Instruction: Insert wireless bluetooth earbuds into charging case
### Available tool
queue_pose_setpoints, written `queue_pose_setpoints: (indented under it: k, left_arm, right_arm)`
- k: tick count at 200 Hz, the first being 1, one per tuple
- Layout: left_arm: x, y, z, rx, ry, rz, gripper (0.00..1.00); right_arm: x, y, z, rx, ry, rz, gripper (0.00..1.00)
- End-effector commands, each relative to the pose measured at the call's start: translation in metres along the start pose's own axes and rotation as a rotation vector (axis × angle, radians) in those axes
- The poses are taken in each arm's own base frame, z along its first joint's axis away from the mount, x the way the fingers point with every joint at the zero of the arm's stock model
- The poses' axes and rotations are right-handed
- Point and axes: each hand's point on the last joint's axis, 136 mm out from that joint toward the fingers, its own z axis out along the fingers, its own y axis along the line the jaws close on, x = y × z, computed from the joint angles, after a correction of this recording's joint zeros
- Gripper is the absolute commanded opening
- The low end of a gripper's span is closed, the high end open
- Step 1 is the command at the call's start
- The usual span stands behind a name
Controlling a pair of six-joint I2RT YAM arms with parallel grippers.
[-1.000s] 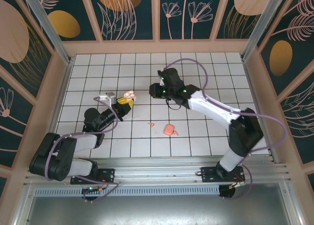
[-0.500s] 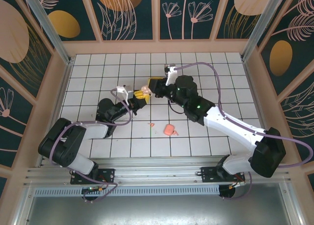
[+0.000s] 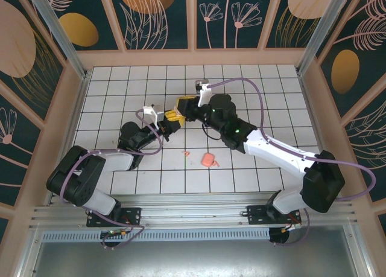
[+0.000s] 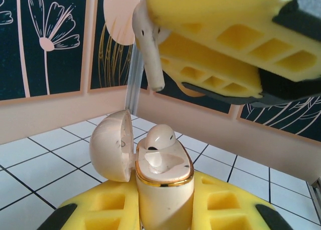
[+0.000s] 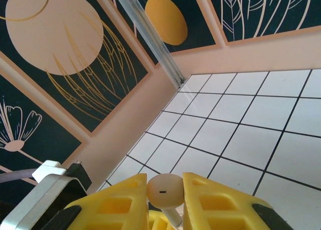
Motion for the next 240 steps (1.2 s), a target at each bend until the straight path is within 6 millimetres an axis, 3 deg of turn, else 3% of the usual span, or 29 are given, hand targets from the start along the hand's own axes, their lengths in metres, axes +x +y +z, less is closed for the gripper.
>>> queue_pose_setpoints:
  k: [1,240]
  left_arm:
    - [-0.029,-0.007,0.002,0.015,-0.087,0.05,0.06]
    - [-0.051,-0.012,0.001,0.013,-0.138,0.073,0.06]
  right_arm:
    - [0.002,0.006,0.001,-0.032,-0.019,-0.006,0.2]
    - [0.042,-0.005,0.008,-0.02,0.087,0.015,0.2]
